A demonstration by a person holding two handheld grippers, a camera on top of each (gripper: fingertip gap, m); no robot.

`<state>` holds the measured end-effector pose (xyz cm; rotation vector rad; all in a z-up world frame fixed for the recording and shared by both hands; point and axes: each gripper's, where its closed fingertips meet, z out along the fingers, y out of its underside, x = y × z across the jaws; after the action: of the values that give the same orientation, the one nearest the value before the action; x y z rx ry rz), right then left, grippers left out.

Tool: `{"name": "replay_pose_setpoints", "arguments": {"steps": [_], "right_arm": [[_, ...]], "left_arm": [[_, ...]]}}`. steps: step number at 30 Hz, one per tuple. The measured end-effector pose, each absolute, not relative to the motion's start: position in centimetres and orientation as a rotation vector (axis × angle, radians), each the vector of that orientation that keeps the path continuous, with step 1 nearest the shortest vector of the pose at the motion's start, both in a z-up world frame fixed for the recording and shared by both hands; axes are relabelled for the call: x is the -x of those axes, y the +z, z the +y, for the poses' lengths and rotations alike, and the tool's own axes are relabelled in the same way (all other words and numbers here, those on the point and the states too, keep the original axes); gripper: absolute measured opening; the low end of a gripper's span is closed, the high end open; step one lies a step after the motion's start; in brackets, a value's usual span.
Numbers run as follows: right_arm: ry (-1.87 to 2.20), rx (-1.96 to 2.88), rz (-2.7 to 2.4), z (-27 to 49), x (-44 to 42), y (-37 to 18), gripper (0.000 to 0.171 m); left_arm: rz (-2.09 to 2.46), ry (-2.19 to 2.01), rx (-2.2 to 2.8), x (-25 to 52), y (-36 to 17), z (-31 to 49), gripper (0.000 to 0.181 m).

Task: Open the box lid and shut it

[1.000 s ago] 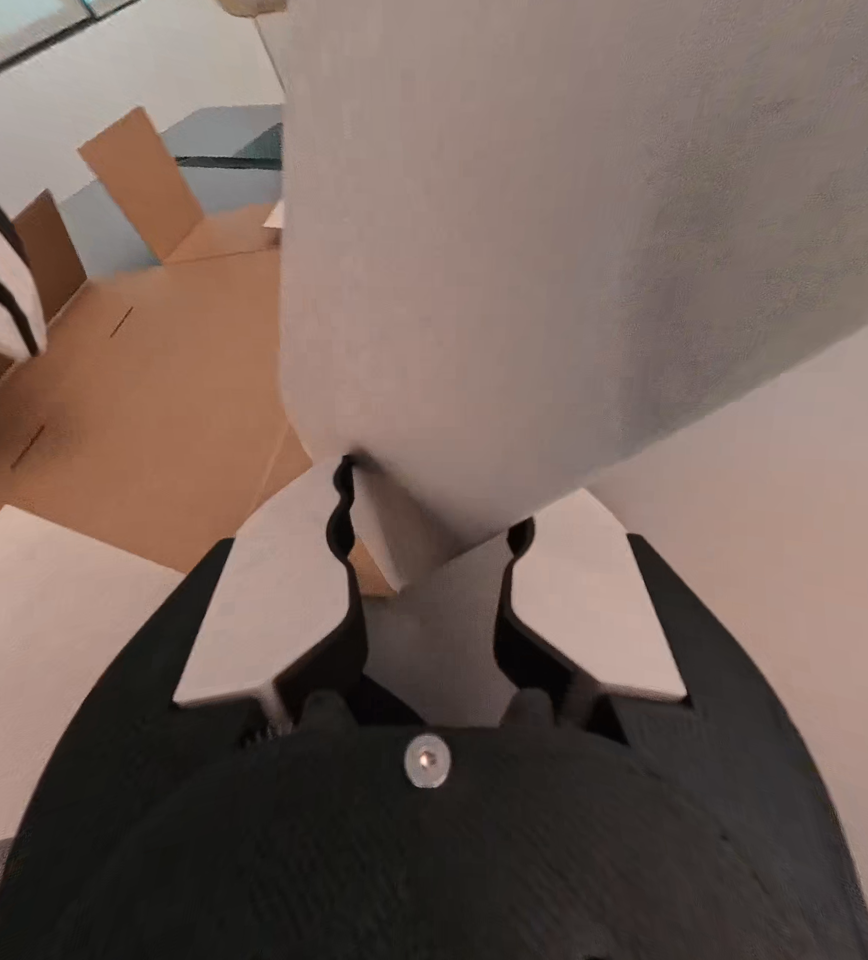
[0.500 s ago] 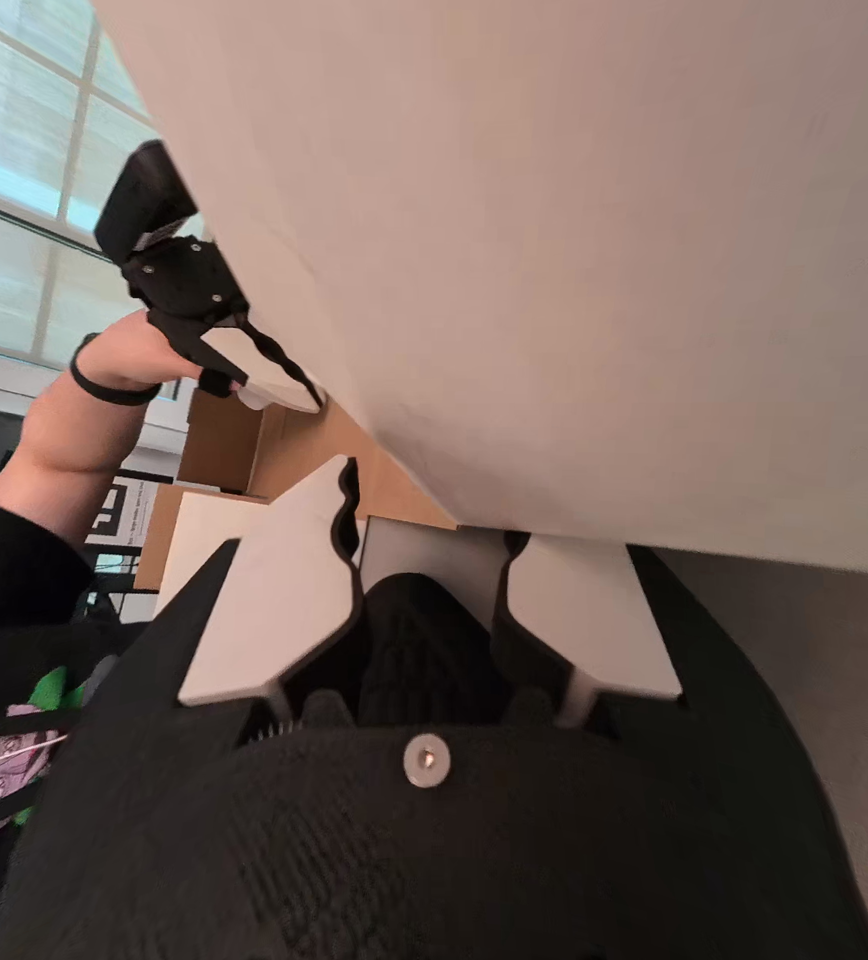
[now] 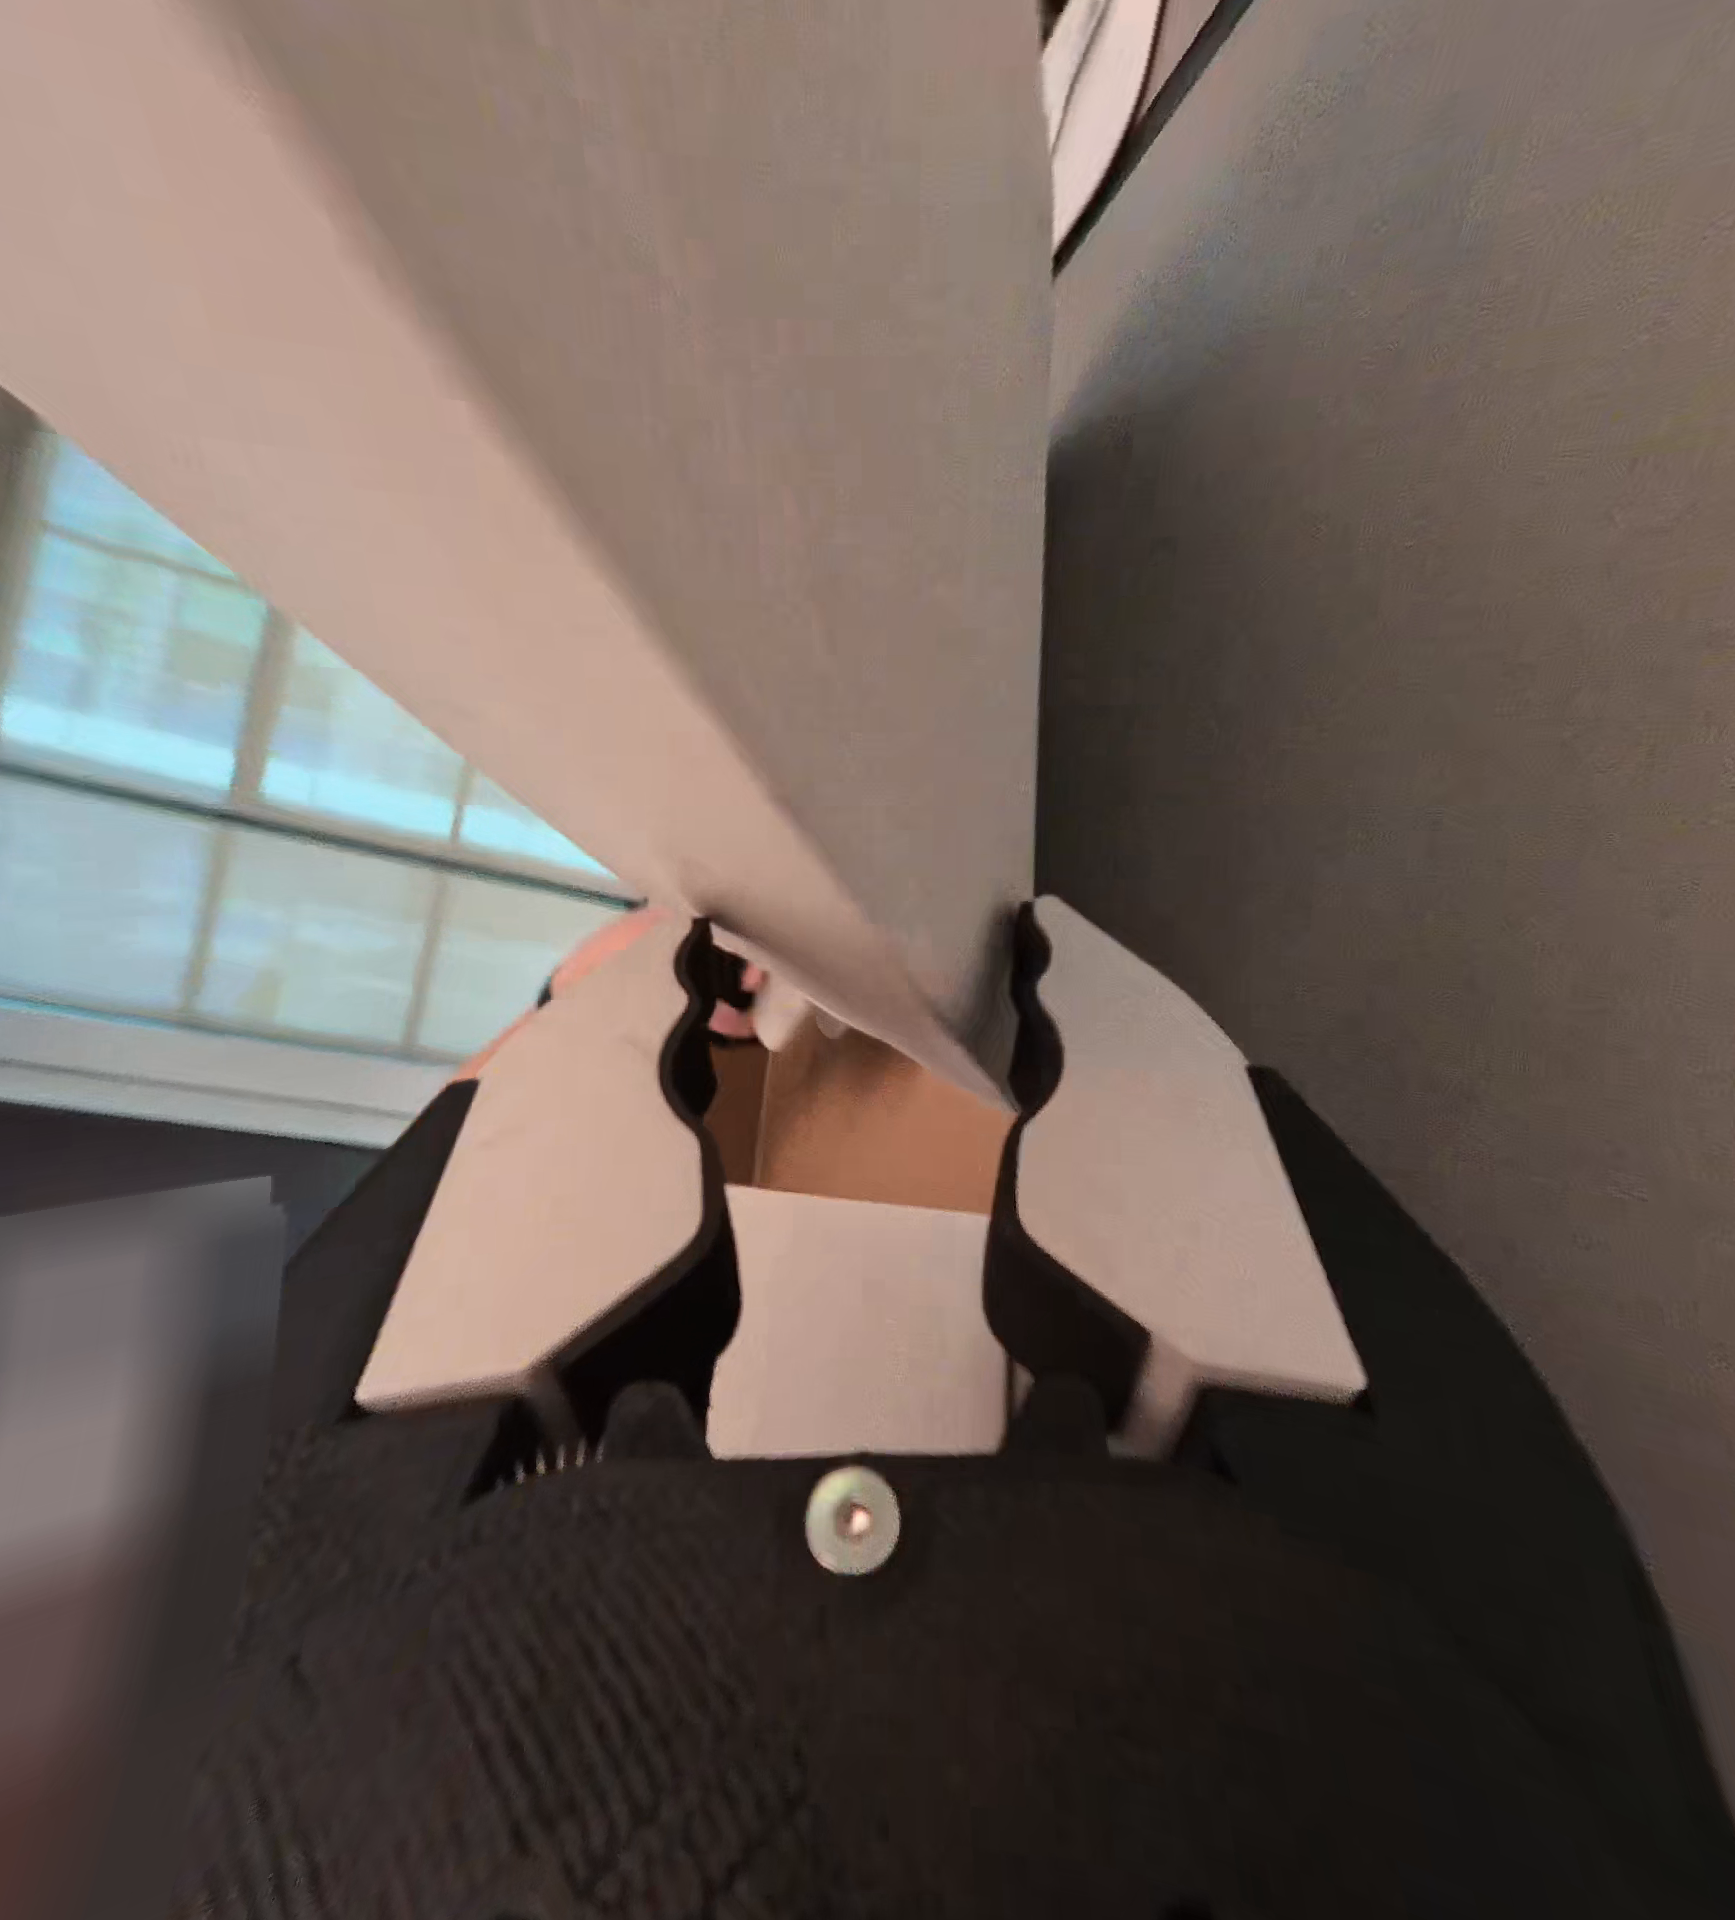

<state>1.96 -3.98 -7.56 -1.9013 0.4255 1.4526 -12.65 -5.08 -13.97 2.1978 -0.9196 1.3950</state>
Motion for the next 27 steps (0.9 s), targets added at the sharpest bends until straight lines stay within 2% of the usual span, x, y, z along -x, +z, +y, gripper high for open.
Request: {"name": "replay_pose_setpoints", "arguments": {"steps": [7,14,16,19,27], "right_arm": [[1.361,2.063,0.379,-4.0,1.8,-9.9,0.052],[1.391,2.096,0.49,-2.9,2.5,-12.3,0.021],[1.352,2.131,0.482,-2.9,2.2,-13.1,0.004],[1.269,2.153,0.374,-2.9,2.3,-12.8,0.002],[0.709,2.207,-0.185,-3.3,4.3,-10.8,0.003]], "left_arm": [[-0.872,1.432,-2.166,12.0,-14.8,-5.0,0.0],[-0.898,1.433,-2.163,12.1,-14.9,-4.9,0.0],[-0.909,1.428,-2.16,12.2,-15.0,-4.9,0.0],[-0.909,1.43,-2.161,12.1,-15.0,-4.9,0.0],[-0.941,1.458,-2.178,12.1,-15.1,-4.8,0.0]]}}
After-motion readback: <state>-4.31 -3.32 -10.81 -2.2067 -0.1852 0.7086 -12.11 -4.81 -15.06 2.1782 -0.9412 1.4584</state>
